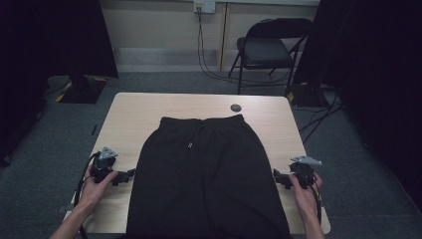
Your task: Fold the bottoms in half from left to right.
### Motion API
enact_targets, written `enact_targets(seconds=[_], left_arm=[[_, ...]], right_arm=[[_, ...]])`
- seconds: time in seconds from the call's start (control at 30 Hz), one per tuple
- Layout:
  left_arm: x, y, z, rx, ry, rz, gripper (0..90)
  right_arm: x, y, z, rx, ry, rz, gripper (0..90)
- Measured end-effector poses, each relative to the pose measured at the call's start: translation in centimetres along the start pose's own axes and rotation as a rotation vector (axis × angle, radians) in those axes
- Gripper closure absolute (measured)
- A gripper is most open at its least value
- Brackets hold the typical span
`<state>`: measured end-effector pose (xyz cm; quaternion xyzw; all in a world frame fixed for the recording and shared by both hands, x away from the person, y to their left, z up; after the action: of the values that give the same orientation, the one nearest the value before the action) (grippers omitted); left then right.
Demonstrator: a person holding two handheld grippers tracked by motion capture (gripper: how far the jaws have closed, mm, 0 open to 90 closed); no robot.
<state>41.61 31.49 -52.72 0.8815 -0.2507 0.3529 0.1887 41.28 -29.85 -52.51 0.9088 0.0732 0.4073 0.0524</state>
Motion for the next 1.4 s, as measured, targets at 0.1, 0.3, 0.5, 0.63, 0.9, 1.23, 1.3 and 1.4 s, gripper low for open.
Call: enact_targets(seconds=[0.1, 0.3, 0.5, 0.63, 0.9, 1.23, 1.3, 1.4], left_arm=[[0.1, 0.0, -0.1, -0.002, -0.019, 0.005, 2.1], [0.6, 0.2, -0.3, -0.003, -0.028, 0.001, 16.7], [0.9, 0.5, -1.2, -0.021, -0.036, -0.002, 16.8], [1.2, 1.2, -2.5, -0.042, 0.001, 0.015, 22.8], [2.7, 3.6, -3.5, -0.090, 0.011, 0.067, 29.0], [7.4, 8.5, -0.3, -0.226, 0.062, 0.164, 36.8], [7.8, 9.1, 0.5, -0.240, 0.056, 0.180, 37.1], [7.1, 9.2, 1.7, -0.236, 0.022, 0.206, 38.4]], right_arm=[[0.0, 0.0, 0.0, 0.001, -0.001, 0.000, 10.0], [0.1, 0.1, -0.1, 0.016, -0.002, 0.004, 13.4], [0.5, 0.2, -1.2, 0.022, 0.020, 0.020, 16.0], [0.9, -0.4, -2.2, 0.070, 0.036, 0.015, 17.3], [2.6, -3.1, -5.5, 0.134, 0.135, -0.022, 21.6], [5.5, -10.0, -10.5, 0.281, 0.241, -0.169, 26.8], [5.9, -12.1, -10.9, 0.333, 0.237, -0.208, 26.8], [6.2, -14.6, -10.7, 0.383, 0.231, -0.249, 26.8]])
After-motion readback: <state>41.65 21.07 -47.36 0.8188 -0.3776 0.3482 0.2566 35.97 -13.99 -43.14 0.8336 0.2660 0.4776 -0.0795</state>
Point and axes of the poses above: each handheld gripper's, and its own axes: z roughly forward along the jaws, x roughly out of its top, y roughly to its right, the point moved 3 cm from there along z, roughly forward along the jaws, and after that the axes turned 12 degrees about -x, right-handed, at the moved point
